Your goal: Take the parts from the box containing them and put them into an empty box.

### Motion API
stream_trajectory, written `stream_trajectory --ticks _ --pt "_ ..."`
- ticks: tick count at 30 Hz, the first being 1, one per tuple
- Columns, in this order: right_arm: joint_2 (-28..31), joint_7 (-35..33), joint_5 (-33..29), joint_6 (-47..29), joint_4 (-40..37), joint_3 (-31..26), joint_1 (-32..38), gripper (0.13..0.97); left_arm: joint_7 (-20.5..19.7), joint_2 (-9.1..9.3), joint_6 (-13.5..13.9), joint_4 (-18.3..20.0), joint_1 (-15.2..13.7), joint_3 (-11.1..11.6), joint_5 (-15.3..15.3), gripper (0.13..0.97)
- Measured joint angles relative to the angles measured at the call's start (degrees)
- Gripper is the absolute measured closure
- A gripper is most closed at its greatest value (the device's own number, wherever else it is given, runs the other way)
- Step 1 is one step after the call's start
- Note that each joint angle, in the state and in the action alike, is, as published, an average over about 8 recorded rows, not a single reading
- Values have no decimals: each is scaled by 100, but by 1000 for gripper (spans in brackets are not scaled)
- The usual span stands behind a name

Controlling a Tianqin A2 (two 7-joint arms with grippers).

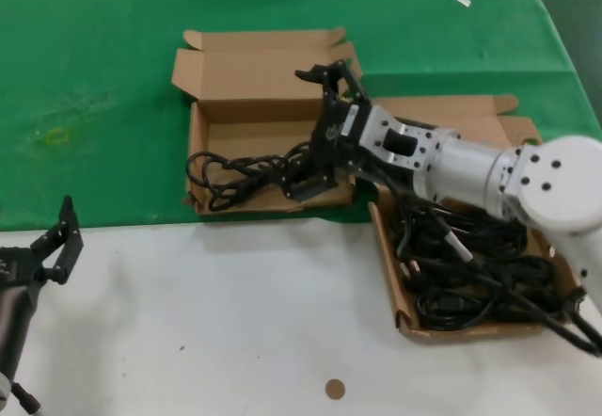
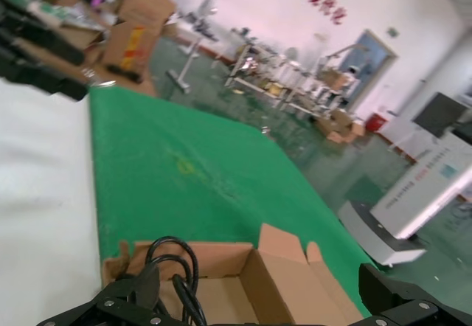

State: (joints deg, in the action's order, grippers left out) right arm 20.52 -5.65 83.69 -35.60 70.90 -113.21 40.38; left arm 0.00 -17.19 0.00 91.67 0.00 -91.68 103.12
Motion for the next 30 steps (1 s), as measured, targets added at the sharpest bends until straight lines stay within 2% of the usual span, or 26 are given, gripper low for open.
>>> stream_trajectory --ticks 1,9,13,21,30 --pt "-7 12 40 73 43 44 -83 183 0 0 0 0 0 0 0 643" --pt "-61 104 357 654 382 395 -740 136 0 0 0 0 0 0 0 417" --pt "-88 150 516 944 551 570 -1069 131 0 0 0 0 0 0 0 417" --pt "-143 242 832 1523 888 920 -1725 129 0 0 0 0 0 0 0 251" --pt "-204 345 1188 2175 1269 1315 -2465 129 0 0 0 0 0 0 0 155"
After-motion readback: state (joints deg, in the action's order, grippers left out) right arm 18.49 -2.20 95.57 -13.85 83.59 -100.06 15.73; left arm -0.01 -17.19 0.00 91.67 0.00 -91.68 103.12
